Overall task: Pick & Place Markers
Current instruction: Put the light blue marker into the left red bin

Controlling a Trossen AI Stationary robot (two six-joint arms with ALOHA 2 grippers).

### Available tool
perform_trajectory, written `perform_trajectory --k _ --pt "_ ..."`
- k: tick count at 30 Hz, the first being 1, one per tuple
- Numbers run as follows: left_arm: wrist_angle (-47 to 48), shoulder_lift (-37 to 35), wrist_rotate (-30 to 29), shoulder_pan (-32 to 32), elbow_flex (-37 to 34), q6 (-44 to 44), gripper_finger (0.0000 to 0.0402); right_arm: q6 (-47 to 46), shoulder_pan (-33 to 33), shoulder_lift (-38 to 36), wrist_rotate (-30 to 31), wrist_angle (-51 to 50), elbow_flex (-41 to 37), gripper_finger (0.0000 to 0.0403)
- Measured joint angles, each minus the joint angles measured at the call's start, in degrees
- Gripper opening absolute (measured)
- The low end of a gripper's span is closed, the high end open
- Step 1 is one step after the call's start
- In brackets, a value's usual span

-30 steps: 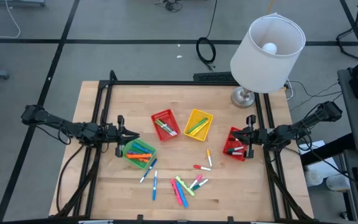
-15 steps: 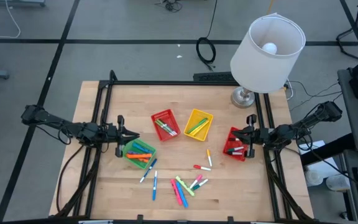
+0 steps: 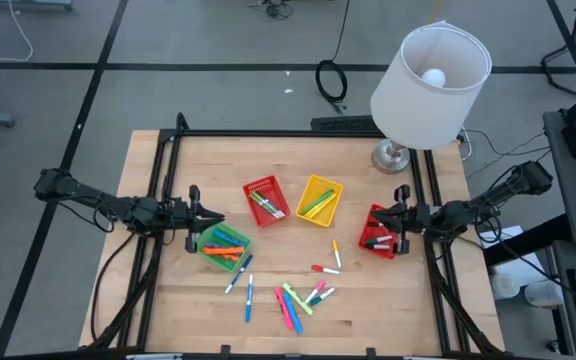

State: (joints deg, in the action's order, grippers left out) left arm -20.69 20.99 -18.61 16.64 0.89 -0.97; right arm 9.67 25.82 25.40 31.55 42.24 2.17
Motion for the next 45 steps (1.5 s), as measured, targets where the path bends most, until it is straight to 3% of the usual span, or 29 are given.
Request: perform_trajectory --k 5,13,21,28,42,45 --pt "0.0 0.0 0.0 0.0 0.0 -0.2 0.0042 -1.7 0.0 4.8 0.0 -2.8 2.8 0.0" --pt "0.0 0.0 -0.1 0.0 0.0 -2.2 0.0042 -5.5 -2.2 21.1 -0.4 -3.6 13.8 0.0" --pt "-0.1 0.0 0.1 0.0 0.0 0.2 0.0042 -5.5 -5.3 41.1 -10.4 -4.6 29.5 0.0" --pt "-0.1 0.0 0.1 0.0 0.0 1.5 0.0042 -4.2 -6.4 56.2 -11.3 -9.9 44.0 0.0" --pt "-0.1 0.0 0.3 0.0 0.0 1.0 0.0042 -4.7 -7.4 82.1 -36.0 -33.1 78.2 0.0" --pt "-0.1 0.0 0.3 0.0 0.0 1.0 0.0042 -4.8 -6.8 87.3 -37.9 -35.6 83.5 0.0"
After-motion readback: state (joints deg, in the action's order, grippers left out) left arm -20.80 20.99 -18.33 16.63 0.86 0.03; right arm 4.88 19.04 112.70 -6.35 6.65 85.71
